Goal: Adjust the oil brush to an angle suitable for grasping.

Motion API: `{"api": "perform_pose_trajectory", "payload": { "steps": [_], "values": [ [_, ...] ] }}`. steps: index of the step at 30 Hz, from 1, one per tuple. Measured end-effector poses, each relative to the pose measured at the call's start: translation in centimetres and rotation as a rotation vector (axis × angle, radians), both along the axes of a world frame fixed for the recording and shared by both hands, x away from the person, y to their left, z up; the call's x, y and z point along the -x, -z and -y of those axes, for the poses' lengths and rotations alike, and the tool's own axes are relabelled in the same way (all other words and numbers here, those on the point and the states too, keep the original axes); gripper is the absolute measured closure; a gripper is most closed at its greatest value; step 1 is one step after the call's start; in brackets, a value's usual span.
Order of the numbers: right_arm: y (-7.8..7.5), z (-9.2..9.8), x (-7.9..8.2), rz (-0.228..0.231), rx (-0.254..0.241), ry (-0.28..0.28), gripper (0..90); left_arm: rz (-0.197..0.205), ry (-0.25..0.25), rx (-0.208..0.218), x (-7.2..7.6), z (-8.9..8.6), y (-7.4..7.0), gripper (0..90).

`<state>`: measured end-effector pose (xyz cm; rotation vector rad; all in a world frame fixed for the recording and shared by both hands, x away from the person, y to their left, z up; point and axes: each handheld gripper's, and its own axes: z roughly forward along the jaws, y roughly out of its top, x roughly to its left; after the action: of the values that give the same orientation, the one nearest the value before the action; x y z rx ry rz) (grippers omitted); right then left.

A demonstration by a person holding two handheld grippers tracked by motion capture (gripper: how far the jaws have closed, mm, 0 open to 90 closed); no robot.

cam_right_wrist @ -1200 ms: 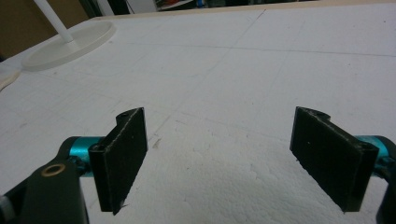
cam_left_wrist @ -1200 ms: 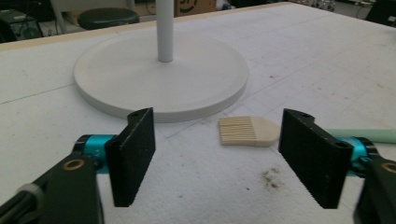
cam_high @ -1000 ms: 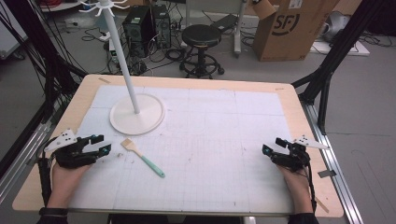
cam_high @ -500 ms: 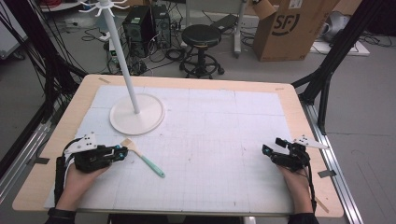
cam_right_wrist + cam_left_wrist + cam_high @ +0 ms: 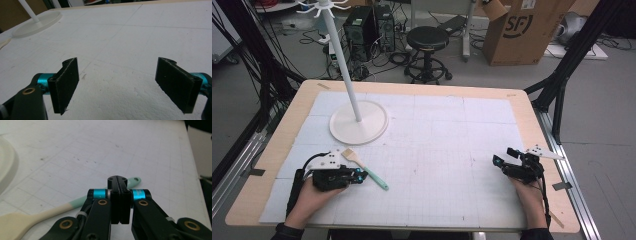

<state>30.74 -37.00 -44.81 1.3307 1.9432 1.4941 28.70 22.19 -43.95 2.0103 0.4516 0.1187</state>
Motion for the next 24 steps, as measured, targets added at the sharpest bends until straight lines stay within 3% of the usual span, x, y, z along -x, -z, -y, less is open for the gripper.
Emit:
{"api": "perform_pose_trajectory", "payload": {
  "steps": [6, 13, 15, 20, 24],
  "values": [
    [0.0, 0.0, 0.0, 0.000, 0.002, 0.000, 18.3, -0.027, 0.053, -0.056, -0.1, 1.6, 0.6, 89.9],
    [0.0, 0.0, 0.0, 0.000, 0.001, -0.001, 18.3, -0.035, 0.080, -0.122, -0.4, 3.3, 1.0, 89.9],
    [0.0, 0.0, 0.0, -0.004, 0.001, 0.000, 18.3, -0.029, 0.077, -0.148, -0.5, 3.8, 1.0, 89.9],
    [0.0, 0.0, 0.0, -0.005, -0.001, 0.001, 18.3, -0.018, 0.059, -0.164, -1.0, 4.7, 1.0, 89.9],
    [0.0, 0.0, 0.0, -0.006, -0.002, 0.002, 18.3, 0.000, 0.009, -0.172, -1.6, 5.7, 1.0, 89.9]
  ]
}}
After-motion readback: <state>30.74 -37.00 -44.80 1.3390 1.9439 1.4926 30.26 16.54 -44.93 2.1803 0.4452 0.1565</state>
